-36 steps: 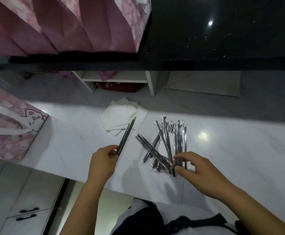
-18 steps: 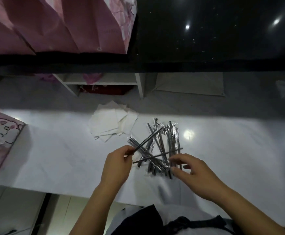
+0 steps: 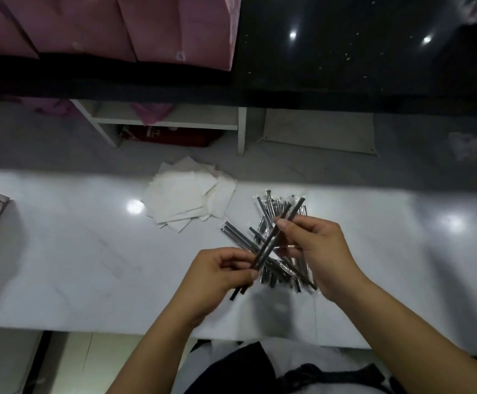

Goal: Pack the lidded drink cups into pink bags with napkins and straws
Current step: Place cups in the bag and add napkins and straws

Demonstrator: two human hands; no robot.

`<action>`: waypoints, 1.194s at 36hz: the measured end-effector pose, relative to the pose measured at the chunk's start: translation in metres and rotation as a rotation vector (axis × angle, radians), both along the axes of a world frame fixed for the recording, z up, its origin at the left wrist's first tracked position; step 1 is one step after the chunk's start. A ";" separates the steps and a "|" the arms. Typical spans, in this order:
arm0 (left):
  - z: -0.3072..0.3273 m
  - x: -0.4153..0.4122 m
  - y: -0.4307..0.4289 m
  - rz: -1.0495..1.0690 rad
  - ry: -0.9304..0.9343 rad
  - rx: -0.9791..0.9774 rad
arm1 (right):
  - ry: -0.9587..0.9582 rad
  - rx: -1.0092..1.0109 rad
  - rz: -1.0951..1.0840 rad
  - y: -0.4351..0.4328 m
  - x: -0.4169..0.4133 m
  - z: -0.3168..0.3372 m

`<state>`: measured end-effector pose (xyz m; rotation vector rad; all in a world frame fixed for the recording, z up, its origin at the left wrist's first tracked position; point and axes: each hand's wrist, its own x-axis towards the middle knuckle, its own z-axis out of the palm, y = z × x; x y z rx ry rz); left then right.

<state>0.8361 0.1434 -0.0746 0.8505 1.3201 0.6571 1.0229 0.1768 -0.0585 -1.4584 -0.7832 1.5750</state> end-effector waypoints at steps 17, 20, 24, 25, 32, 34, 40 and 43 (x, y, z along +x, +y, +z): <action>-0.011 -0.045 0.022 -0.096 -0.092 -0.070 | 0.088 -0.128 -0.040 -0.011 -0.048 -0.006; -0.011 -0.050 0.028 -0.148 -0.098 -0.059 | 0.083 -0.147 -0.066 -0.009 -0.054 -0.007; -0.015 -0.058 0.039 -0.237 -0.010 0.027 | 0.038 -0.139 -0.114 -0.006 -0.056 -0.013; -0.017 -0.061 0.043 -0.221 0.039 0.069 | 0.026 -0.134 -0.128 -0.005 -0.057 -0.014; -0.048 -0.100 0.098 -0.176 0.683 0.462 | -0.049 -0.124 -0.227 -0.005 -0.053 -0.021; -0.057 -0.111 0.117 -0.186 0.762 0.473 | -0.084 -0.122 -0.251 -0.008 -0.053 -0.023; -0.078 -0.137 0.175 -0.337 1.024 0.412 | -0.245 -0.088 -0.176 -0.017 -0.052 -0.027; -0.079 -0.139 0.186 -0.371 1.080 0.391 | -0.324 -0.034 -0.117 -0.019 -0.052 -0.026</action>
